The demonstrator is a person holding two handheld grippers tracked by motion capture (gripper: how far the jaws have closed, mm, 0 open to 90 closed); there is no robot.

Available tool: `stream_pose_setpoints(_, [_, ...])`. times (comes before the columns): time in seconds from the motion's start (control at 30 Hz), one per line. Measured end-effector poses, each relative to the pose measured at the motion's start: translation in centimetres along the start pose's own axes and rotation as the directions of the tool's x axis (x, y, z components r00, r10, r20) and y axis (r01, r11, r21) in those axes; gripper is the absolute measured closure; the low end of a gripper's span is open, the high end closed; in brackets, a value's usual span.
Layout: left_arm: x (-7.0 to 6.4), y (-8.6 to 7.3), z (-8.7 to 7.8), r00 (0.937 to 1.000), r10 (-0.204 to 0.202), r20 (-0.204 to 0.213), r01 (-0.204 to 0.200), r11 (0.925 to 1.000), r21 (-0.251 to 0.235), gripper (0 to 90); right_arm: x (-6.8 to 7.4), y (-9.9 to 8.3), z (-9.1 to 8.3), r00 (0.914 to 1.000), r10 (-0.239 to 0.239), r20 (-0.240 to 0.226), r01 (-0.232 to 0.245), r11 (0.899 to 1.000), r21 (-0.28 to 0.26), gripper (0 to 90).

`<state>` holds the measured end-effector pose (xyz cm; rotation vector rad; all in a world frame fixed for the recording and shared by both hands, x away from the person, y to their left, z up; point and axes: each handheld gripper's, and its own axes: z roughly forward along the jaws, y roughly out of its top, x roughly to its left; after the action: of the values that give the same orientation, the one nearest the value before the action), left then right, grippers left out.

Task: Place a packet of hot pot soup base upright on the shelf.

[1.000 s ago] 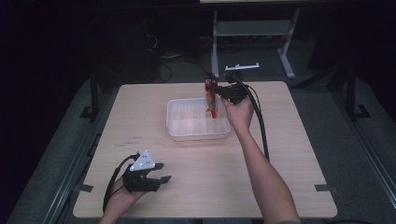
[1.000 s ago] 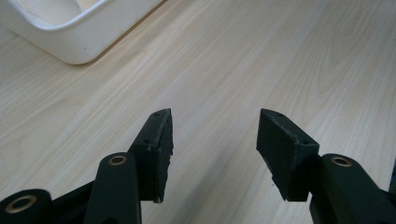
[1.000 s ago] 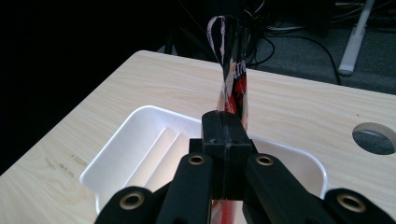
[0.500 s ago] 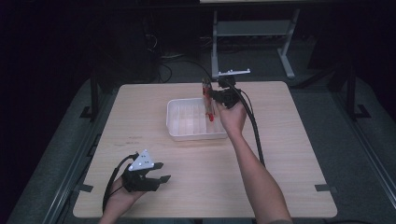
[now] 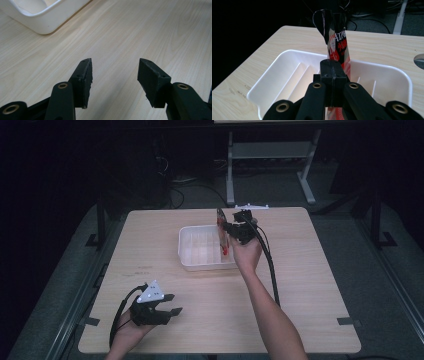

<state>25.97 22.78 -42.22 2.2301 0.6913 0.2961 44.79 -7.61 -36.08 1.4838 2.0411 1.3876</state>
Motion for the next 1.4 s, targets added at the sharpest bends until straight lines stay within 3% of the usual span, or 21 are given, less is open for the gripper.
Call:
stream_pose_setpoints(0.53, [0.0,-0.1,-0.1,1.0,0.0,-0.002,0.0,1.0,0.003,44.8,0.0,-2.2,-0.1,0.9991,-0.042,-0.004,0.042,0.998,0.056,90.0])
stream_pose_setpoints(1.4, [0.0,-0.1,-0.1,1.0,0.0,-0.002,0.0,1.0,0.005,44.8,0.1,-4.2,-1.0,0.9928,-0.107,-0.054,0.115,0.979,0.169,90.0])
